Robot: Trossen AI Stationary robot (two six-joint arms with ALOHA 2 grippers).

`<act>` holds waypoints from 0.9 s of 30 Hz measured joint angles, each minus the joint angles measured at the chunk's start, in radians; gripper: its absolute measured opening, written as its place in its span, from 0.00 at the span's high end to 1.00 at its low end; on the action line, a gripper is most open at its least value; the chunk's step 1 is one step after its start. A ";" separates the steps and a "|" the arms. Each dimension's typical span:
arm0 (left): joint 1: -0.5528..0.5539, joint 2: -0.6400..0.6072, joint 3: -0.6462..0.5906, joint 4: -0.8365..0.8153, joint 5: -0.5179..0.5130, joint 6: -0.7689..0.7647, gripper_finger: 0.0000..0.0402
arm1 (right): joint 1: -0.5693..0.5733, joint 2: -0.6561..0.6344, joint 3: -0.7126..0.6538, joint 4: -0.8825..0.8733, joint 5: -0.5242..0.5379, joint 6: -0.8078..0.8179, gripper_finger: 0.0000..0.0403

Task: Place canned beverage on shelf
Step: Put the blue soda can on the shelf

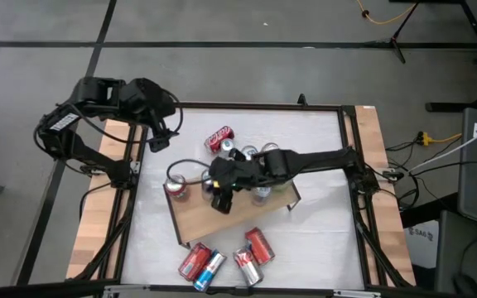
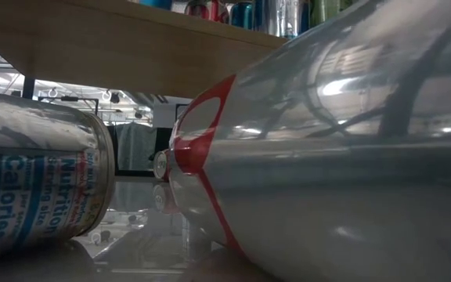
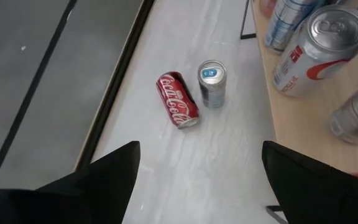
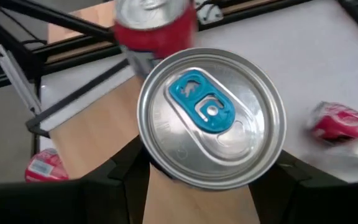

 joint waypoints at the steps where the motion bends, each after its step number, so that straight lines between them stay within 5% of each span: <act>1: 0.000 0.000 0.000 0.001 0.000 0.004 0.18 | 0.002 0.009 0.000 0.004 0.000 0.000 0.50; 11: 0.000 0.000 0.000 0.000 0.007 0.006 0.18 | 0.001 0.052 0.003 0.008 0.007 -0.026 0.49; 27: -0.001 0.000 0.000 -0.001 0.011 0.006 0.18 | 0.002 0.055 0.001 0.029 -0.001 -0.025 0.30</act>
